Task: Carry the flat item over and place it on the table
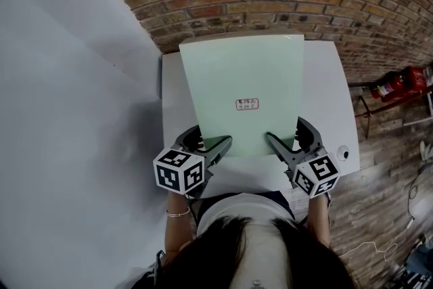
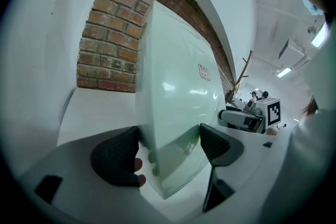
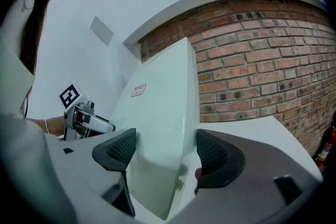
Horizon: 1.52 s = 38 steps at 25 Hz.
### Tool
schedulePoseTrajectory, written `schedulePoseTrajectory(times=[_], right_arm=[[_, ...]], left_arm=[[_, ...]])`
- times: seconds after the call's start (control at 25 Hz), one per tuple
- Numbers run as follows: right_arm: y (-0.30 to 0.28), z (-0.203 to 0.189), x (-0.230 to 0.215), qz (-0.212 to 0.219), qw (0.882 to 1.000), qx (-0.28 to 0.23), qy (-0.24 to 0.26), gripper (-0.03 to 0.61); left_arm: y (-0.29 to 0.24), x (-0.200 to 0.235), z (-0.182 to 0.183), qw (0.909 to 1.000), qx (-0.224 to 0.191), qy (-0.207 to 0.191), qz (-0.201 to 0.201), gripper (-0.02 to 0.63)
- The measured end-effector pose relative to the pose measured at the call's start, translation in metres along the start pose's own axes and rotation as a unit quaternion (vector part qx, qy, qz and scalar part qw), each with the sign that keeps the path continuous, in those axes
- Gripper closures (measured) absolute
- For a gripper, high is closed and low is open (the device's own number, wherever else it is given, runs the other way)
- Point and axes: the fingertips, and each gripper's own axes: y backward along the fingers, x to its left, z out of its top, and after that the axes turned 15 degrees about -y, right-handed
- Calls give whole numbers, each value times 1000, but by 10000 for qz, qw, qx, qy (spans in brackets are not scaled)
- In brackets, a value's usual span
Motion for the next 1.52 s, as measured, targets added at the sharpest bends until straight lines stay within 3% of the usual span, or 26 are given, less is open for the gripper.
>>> schedulePoseTrajectory(times=[1.52], right_arm=[[-64, -61, -25, -28, 9932, 980, -627, 218]], left_arm=[[-28, 48, -59, 9942, 704, 814, -15, 249]])
